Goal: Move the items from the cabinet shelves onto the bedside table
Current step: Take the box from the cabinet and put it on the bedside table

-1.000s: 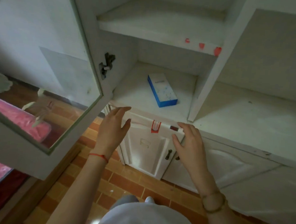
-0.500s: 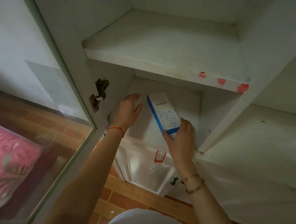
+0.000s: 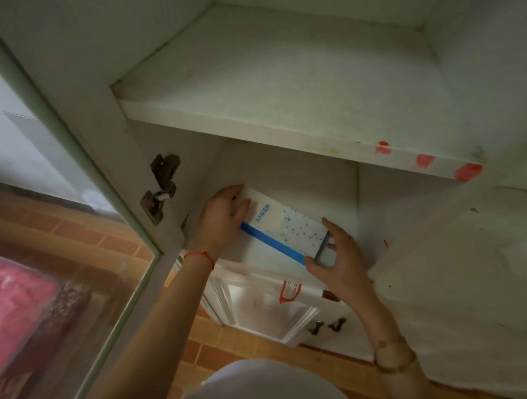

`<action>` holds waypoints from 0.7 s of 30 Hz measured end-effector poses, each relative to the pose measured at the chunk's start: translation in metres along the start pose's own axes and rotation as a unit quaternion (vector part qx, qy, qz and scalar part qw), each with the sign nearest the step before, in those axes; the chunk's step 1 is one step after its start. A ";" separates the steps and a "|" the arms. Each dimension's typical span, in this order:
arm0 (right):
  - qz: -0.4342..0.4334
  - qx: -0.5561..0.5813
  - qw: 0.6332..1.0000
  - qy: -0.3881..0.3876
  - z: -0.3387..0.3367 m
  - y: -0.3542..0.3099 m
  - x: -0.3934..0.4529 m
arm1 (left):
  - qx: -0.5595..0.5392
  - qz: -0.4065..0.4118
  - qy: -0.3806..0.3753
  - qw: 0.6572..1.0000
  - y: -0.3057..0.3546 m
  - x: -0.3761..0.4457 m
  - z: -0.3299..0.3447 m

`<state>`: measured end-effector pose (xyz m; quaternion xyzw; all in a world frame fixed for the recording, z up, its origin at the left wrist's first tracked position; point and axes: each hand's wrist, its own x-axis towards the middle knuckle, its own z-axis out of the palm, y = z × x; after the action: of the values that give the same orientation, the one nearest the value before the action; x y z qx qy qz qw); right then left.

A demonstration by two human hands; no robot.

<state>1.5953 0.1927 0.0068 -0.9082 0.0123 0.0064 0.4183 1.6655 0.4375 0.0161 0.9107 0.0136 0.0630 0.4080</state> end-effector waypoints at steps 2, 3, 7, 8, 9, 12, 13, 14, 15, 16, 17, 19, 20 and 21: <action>-0.003 0.038 0.999 0.006 -0.001 0.000 -0.007 | -0.009 -0.011 0.014 1.000 -0.005 -0.011 0.002; -0.008 0.055 0.998 0.020 -0.001 -0.001 -0.010 | -0.018 -0.021 0.023 0.999 -0.007 -0.016 0.004; -0.018 0.076 0.995 0.061 0.002 -0.008 -0.018 | -0.059 -0.063 0.039 0.996 -0.015 -0.032 0.005; -0.019 0.071 0.995 0.062 0.004 -0.008 -0.019 | -0.062 -0.063 0.040 0.995 -0.014 -0.035 0.004; -0.022 0.059 0.996 0.064 0.006 -0.009 -0.019 | -0.066 -0.060 0.041 0.995 -0.013 -0.038 0.004; -0.038 0.042 0.996 0.069 0.012 -0.007 -0.019 | -0.070 -0.056 0.052 0.995 -0.007 -0.047 0.002; -0.039 0.047 0.996 0.071 0.013 -0.008 -0.020 | -0.071 -0.057 0.060 0.994 -0.005 -0.051 0.002; -0.037 0.059 0.995 0.075 0.014 -0.008 -0.020 | -0.078 -0.058 0.069 0.993 -0.002 -0.055 0.001; -0.034 0.075 0.994 0.078 0.013 -0.008 -0.022 | -0.086 -0.057 0.077 0.992 0.000 -0.060 0.000; -0.029 0.096 0.992 0.080 0.013 -0.009 -0.024 | -0.094 -0.055 0.085 0.990 0.002 -0.065 -0.002; -0.024 0.116 0.989 0.084 0.012 -0.010 -0.028 | -0.102 -0.052 0.094 0.989 0.005 -0.071 -0.004; -0.015 0.152 0.984 0.094 0.010 -0.013 -0.036 | -0.118 -0.046 0.114 0.985 0.012 -0.084 -0.007; -0.008 0.167 0.981 0.097 0.009 -0.013 -0.040 | -0.127 -0.045 0.123 0.983 0.015 -0.091 -0.009; -0.002 0.179 0.979 0.098 0.008 -0.013 -0.046 | -0.136 -0.044 0.128 0.981 0.018 -0.099 -0.011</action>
<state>1.5500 0.2084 0.0127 -0.8150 0.0519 -0.0858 0.5707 1.5653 0.4262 0.0265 0.8298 0.0972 0.1625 0.5250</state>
